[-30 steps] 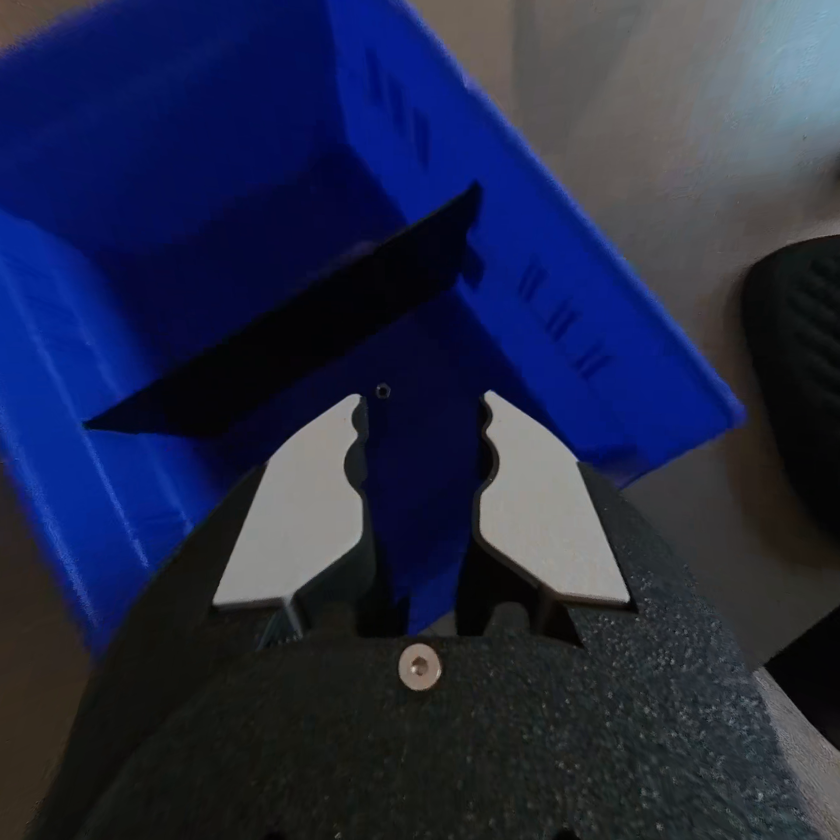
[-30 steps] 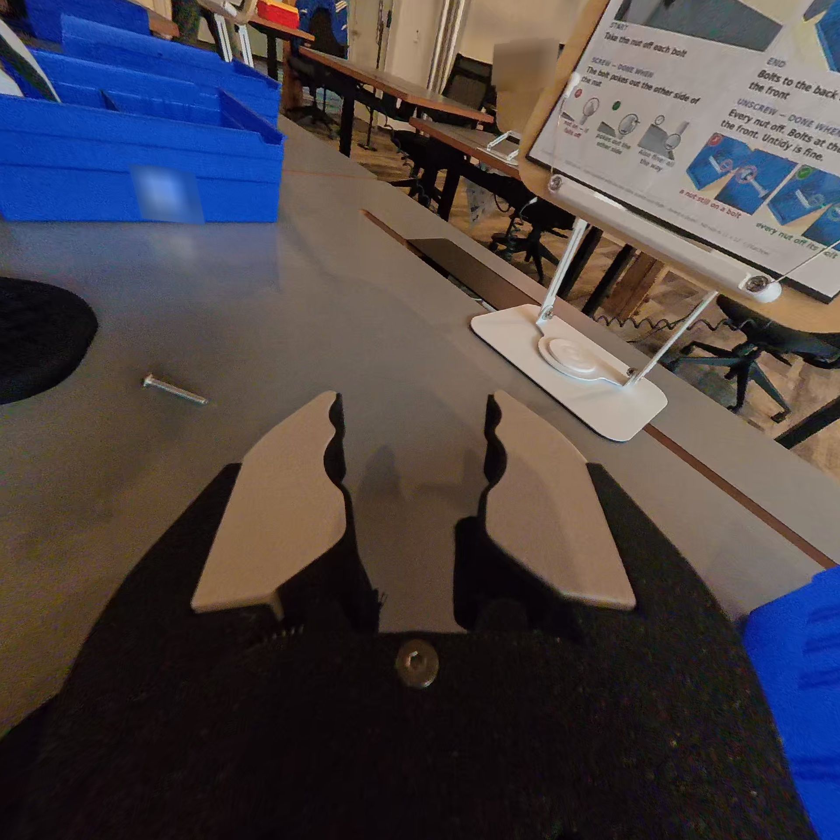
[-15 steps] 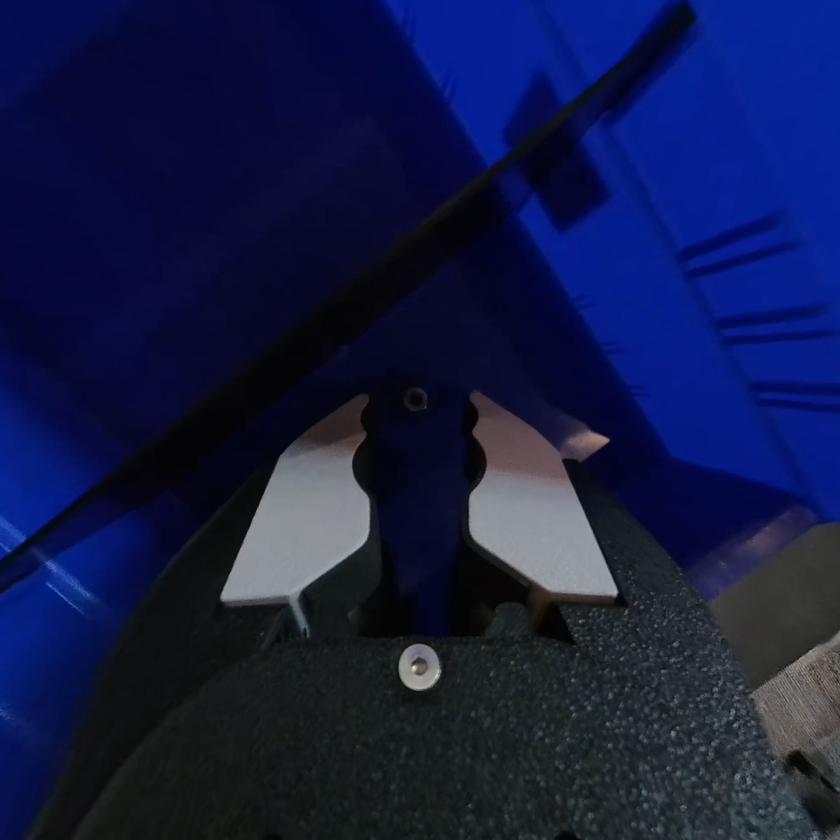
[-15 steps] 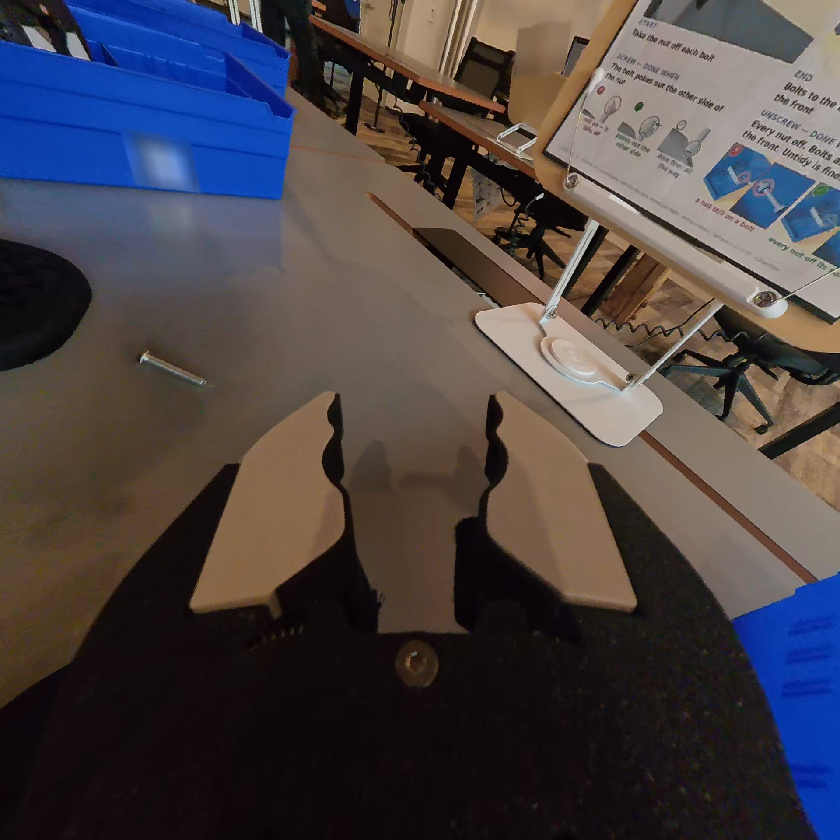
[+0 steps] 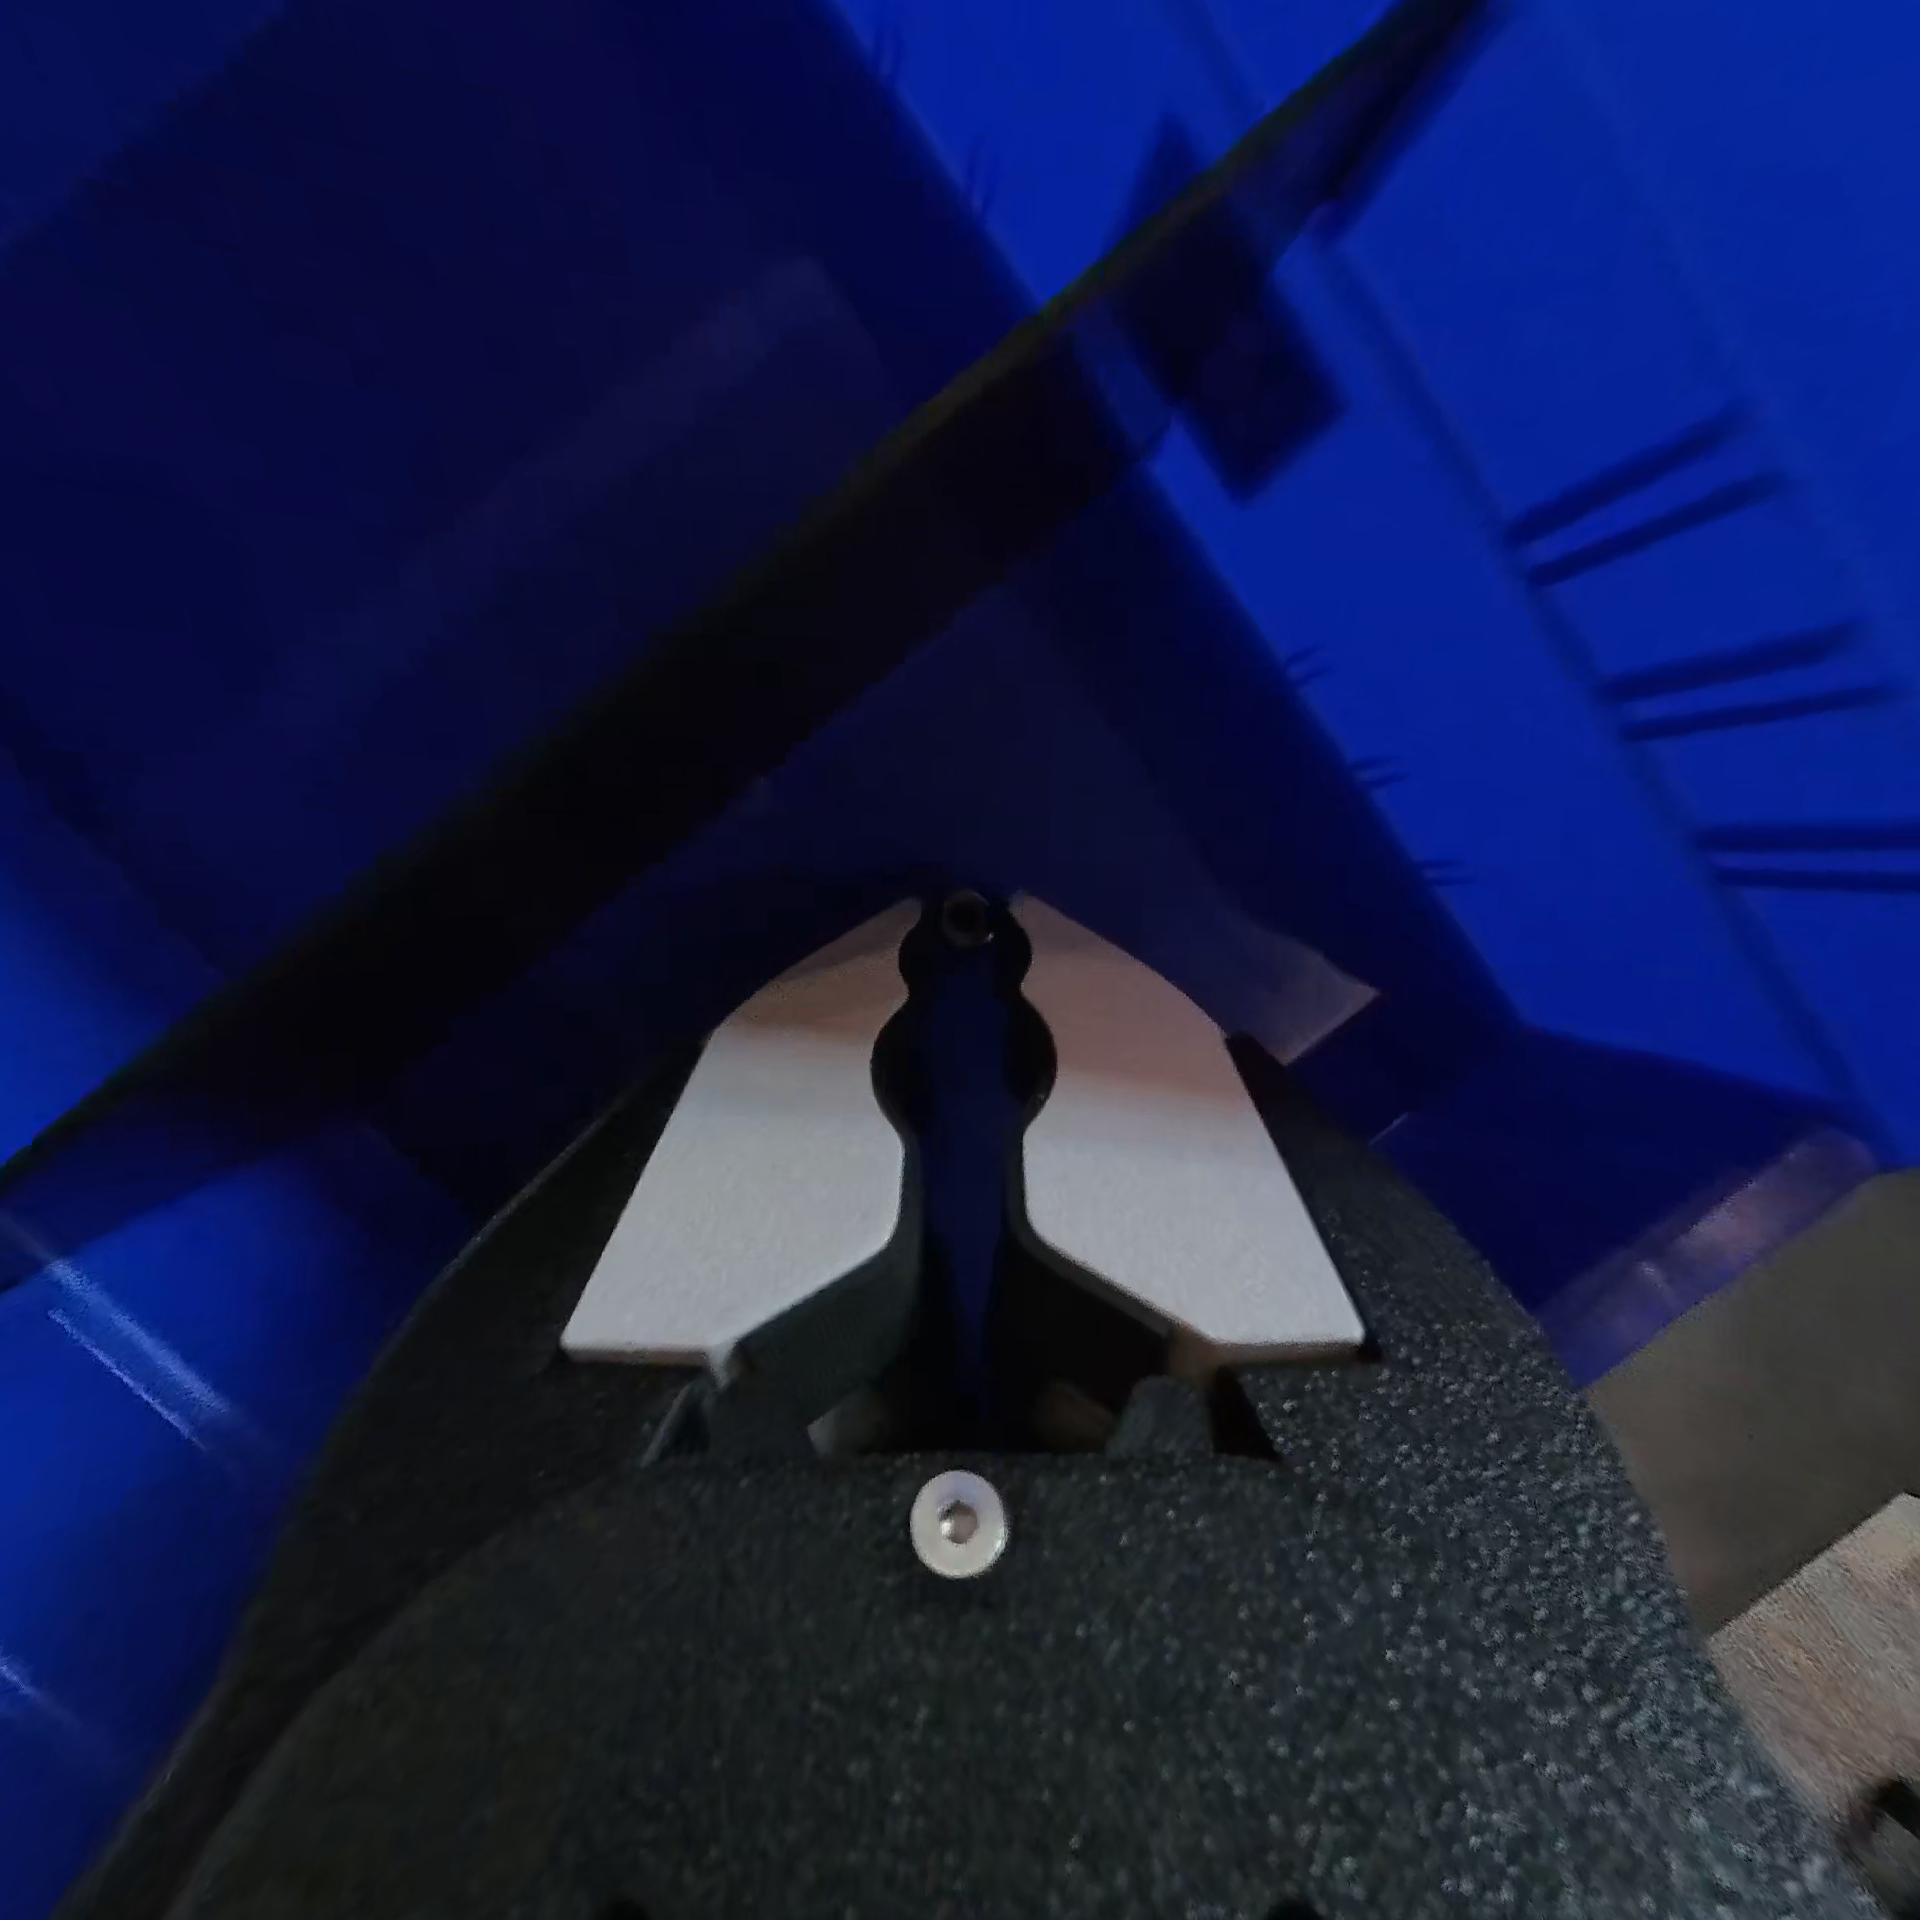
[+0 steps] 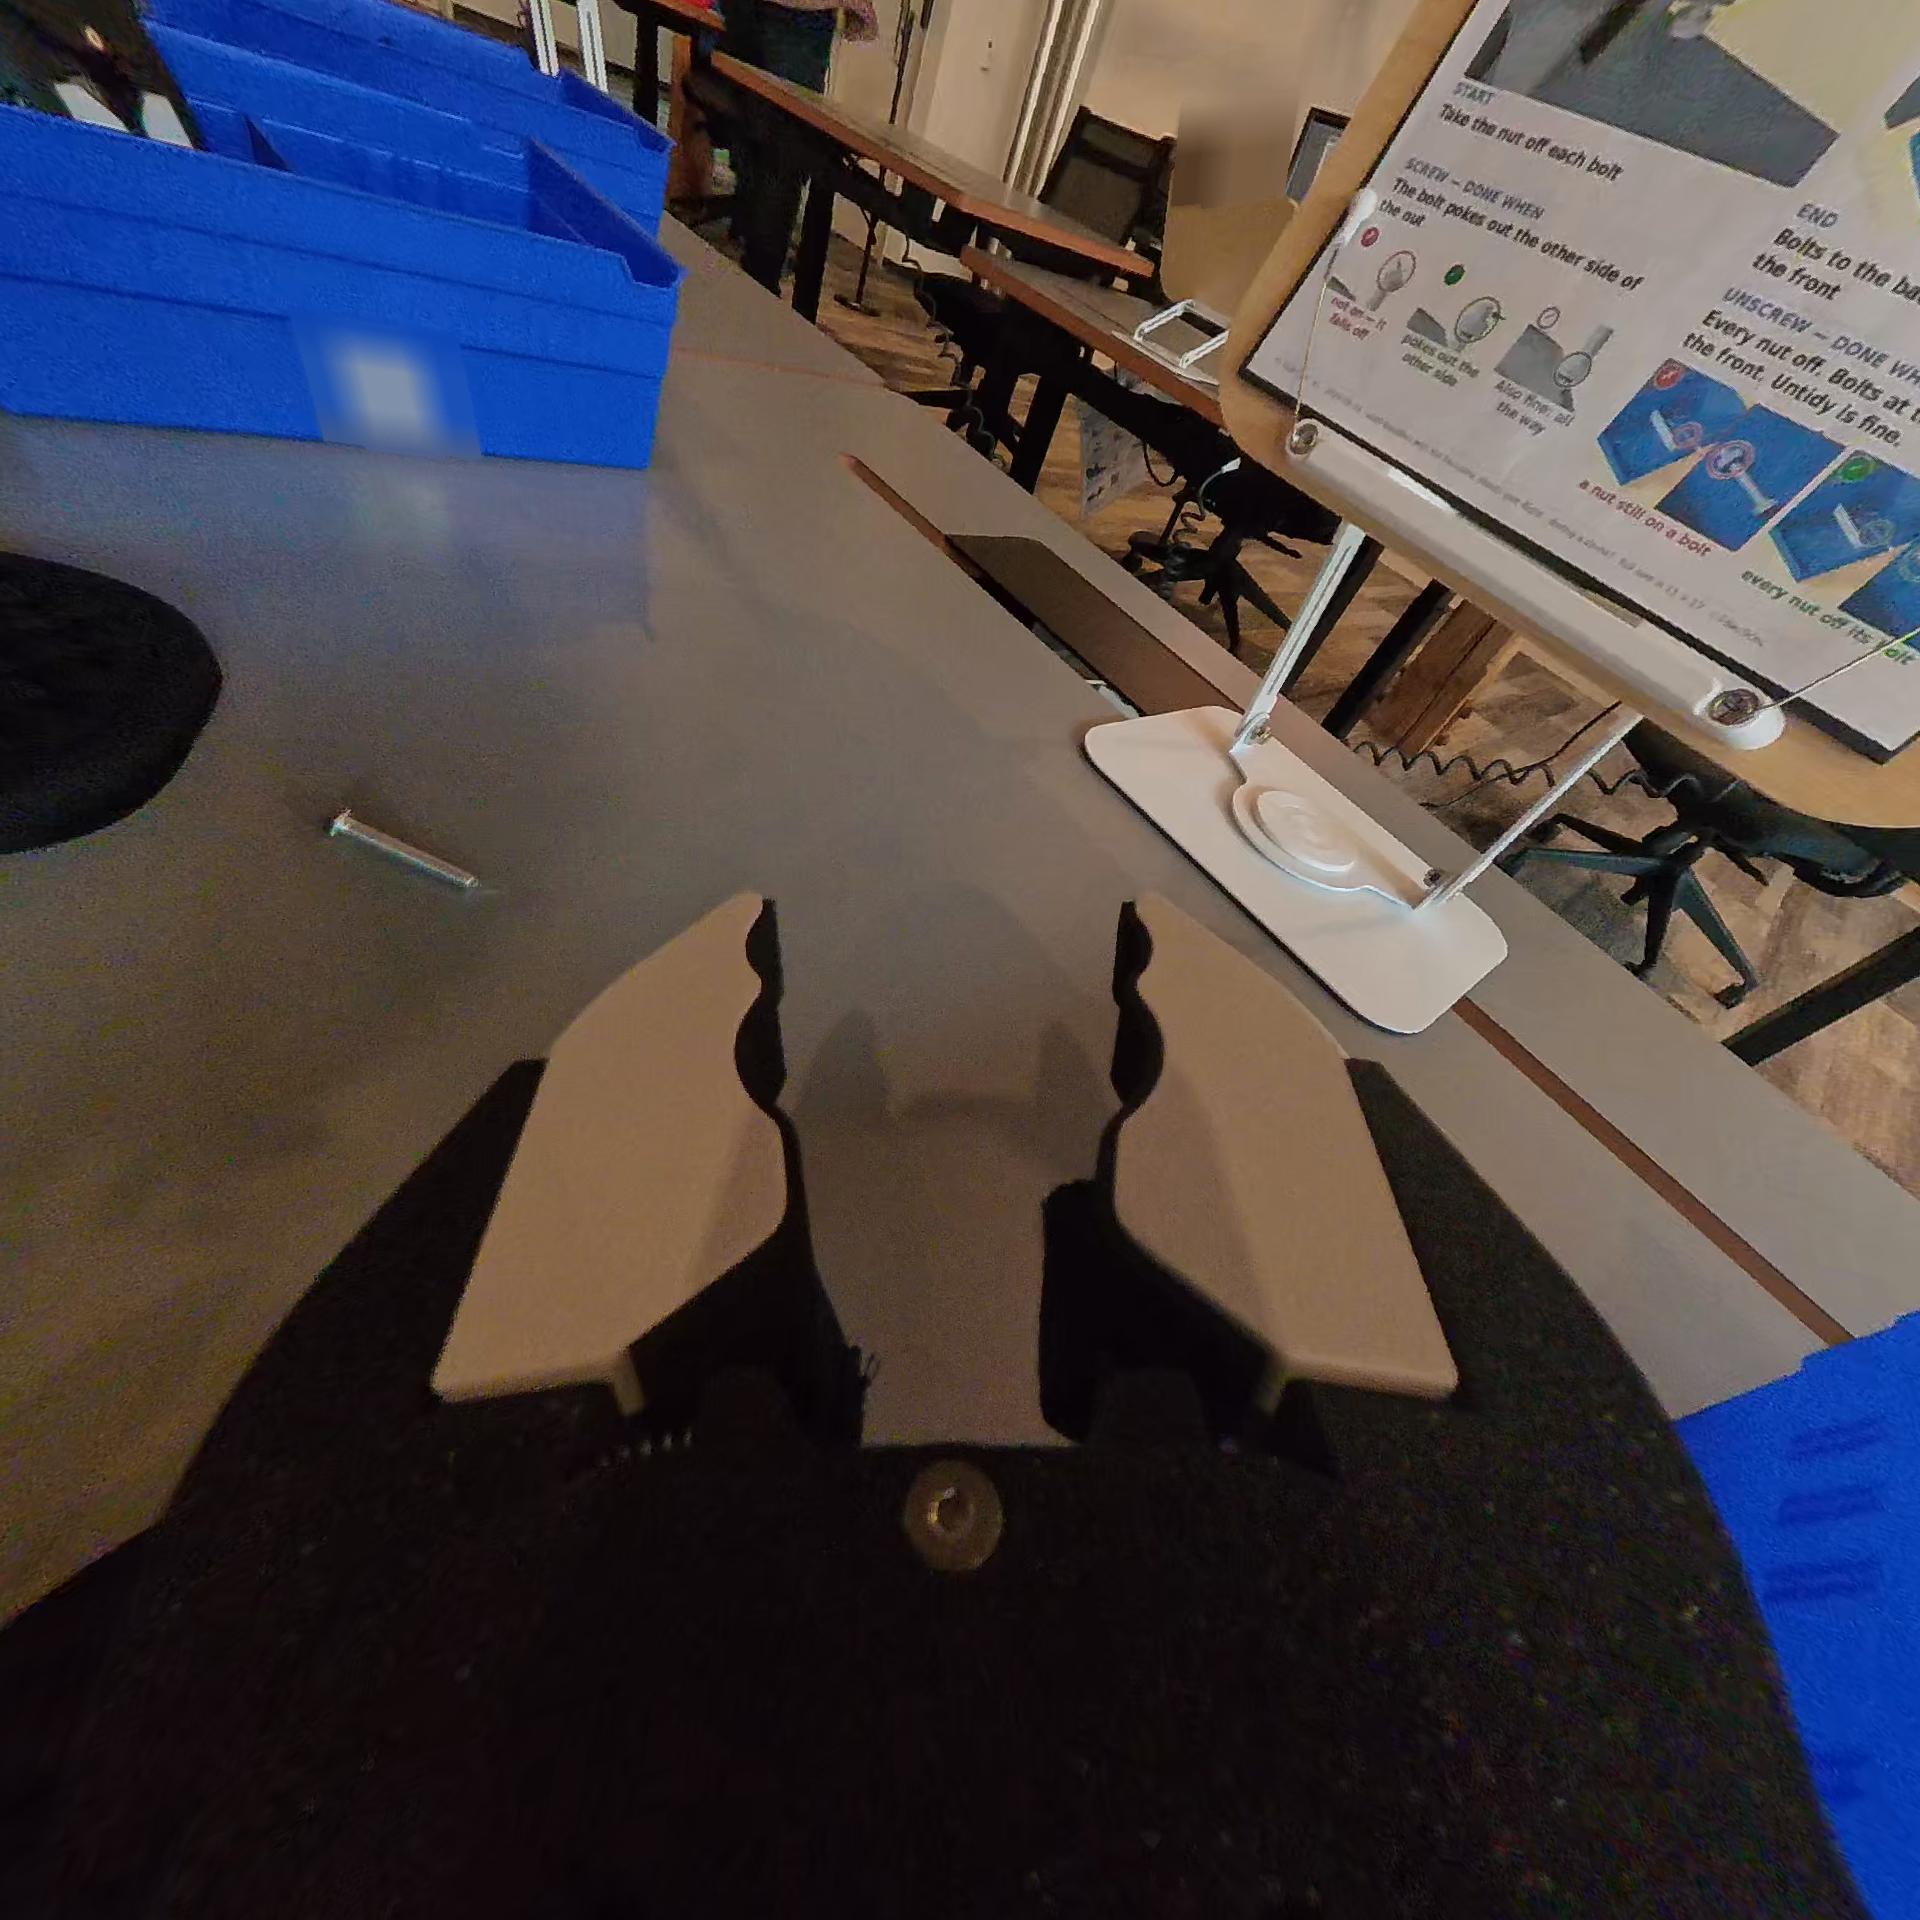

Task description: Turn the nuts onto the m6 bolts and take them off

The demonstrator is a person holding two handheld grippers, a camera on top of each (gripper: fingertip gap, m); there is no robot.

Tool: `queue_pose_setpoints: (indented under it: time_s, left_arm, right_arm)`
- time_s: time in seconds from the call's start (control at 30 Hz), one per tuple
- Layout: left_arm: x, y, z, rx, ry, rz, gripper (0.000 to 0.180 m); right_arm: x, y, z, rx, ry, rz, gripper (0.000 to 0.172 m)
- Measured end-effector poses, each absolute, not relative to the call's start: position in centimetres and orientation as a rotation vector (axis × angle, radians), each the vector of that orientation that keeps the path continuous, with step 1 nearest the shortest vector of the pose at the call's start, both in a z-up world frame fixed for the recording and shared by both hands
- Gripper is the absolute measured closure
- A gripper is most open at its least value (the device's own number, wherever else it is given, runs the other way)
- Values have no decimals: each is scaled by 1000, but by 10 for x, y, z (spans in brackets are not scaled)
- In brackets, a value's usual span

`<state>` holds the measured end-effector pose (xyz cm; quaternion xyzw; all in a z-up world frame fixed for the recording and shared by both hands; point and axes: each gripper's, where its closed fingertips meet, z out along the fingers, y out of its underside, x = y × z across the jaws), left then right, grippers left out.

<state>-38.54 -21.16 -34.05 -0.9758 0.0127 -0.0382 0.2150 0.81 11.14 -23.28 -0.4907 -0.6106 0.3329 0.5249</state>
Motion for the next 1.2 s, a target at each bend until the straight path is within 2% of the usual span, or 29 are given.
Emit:
queue_pose_setpoints:
  time_s: [0.13,0.37,0.7,0.93,1.2]
  left_arm:
    - [-384,-210,-320,-2629,26,-31,170]
    - [-360,-191,-247,-2360,49,66,171]
    - [-248,-141,-181,-2076,284,-70,171]
    - [-151,-91,-192,-2052,546,-198,171]
    - [-34,-25,-278,-2163,887,-333,171]
  right_arm:
    - [8,110,-232,-1170,-1461,807,110]
    - [7,108,-232,-1172,-1465,810,111]
    - [6,106,-234,-1188,-1469,830,113]
    - [5,103,-234,-1183,-1477,848,113]
    - [5,102,-238,-1200,-1494,865,112]
